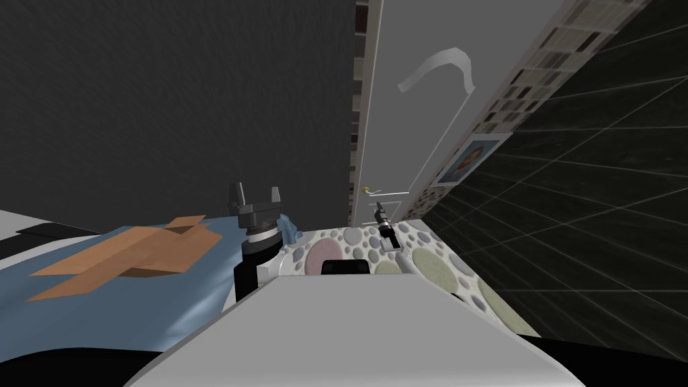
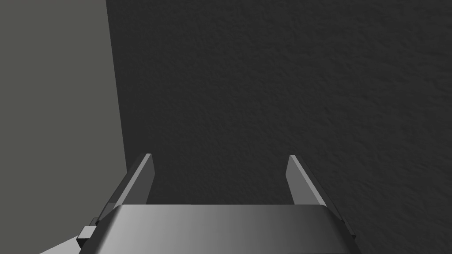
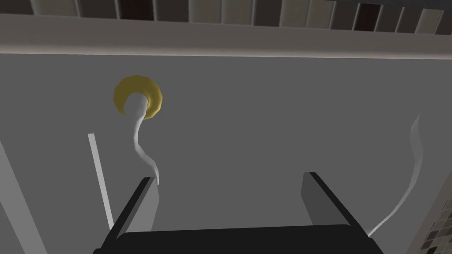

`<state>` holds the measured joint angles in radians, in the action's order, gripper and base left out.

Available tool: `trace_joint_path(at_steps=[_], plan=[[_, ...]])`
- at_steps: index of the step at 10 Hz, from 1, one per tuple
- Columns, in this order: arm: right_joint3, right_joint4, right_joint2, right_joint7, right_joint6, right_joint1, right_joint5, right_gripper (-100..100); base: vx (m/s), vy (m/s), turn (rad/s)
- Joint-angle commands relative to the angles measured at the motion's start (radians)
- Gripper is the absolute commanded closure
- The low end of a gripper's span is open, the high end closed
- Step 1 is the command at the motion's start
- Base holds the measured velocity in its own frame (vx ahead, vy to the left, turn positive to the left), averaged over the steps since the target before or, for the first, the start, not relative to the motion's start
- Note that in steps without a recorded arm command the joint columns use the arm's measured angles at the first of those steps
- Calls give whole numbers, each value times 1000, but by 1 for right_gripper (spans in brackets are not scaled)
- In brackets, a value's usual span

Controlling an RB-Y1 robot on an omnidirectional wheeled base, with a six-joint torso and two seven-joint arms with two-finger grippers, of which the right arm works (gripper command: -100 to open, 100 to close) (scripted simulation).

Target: Pull the door open

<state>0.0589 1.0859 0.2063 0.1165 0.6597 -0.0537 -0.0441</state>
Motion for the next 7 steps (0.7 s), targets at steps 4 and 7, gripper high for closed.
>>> trace_joint_path(at_steps=[4,7], plan=[[5,-113,19,5,11,-49,-11,-100,51,-20,27],[9,-191,32,8,20,-85,-18,-100,51,-25,37]])
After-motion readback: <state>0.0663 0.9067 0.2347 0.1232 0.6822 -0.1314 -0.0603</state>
